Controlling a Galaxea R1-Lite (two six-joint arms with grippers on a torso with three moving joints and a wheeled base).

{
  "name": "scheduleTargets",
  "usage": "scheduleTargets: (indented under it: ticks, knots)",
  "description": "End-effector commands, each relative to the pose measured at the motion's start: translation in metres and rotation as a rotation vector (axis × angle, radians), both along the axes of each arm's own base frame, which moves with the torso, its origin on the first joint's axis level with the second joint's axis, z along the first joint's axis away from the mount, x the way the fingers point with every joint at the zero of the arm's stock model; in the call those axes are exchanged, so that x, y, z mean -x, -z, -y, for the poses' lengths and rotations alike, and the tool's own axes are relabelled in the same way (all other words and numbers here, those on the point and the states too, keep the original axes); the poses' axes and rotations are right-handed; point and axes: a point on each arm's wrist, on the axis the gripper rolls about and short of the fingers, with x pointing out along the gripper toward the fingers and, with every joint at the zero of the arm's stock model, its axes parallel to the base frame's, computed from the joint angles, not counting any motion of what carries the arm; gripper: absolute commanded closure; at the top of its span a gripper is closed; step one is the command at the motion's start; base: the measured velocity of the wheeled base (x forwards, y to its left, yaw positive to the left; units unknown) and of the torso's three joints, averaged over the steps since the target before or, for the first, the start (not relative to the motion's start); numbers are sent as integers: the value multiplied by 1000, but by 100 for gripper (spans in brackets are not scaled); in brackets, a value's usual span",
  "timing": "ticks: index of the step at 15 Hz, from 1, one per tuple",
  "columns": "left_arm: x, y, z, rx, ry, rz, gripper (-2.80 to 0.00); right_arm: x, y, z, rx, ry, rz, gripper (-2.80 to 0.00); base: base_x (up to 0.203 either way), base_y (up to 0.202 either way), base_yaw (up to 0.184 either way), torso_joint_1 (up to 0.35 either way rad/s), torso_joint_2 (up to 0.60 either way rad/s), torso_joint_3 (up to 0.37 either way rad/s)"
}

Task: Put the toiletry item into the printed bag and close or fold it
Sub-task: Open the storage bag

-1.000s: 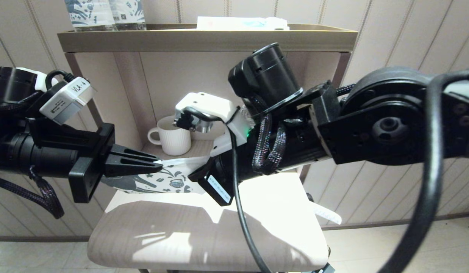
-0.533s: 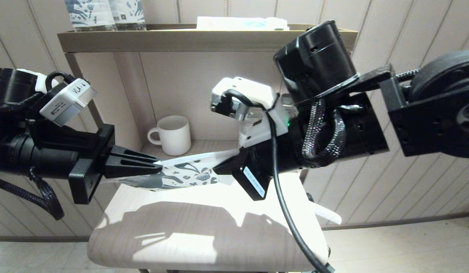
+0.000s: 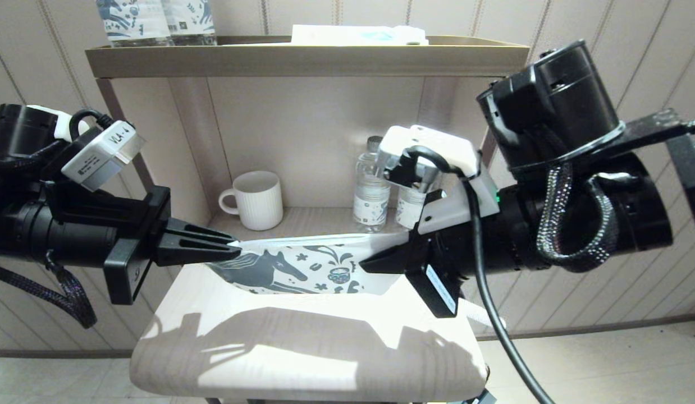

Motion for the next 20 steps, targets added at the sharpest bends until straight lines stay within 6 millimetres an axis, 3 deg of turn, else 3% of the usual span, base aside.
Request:
scheduleTargets:
  ticks: [1,4,20]
  knots:
    - [-2,3,0,1,5,-5,0,6,-4,8,-8,3,9,0,0,0,0,0,0,0]
    - [-3,4,1,1,5,-4,0,9,-2,18,-5,22,4,0,0,0,0,0,0,0]
    - [-10,5,0,-2,-6,-7,0,9,0,26,-11,40,9,0,0,0,0,0,0,0]
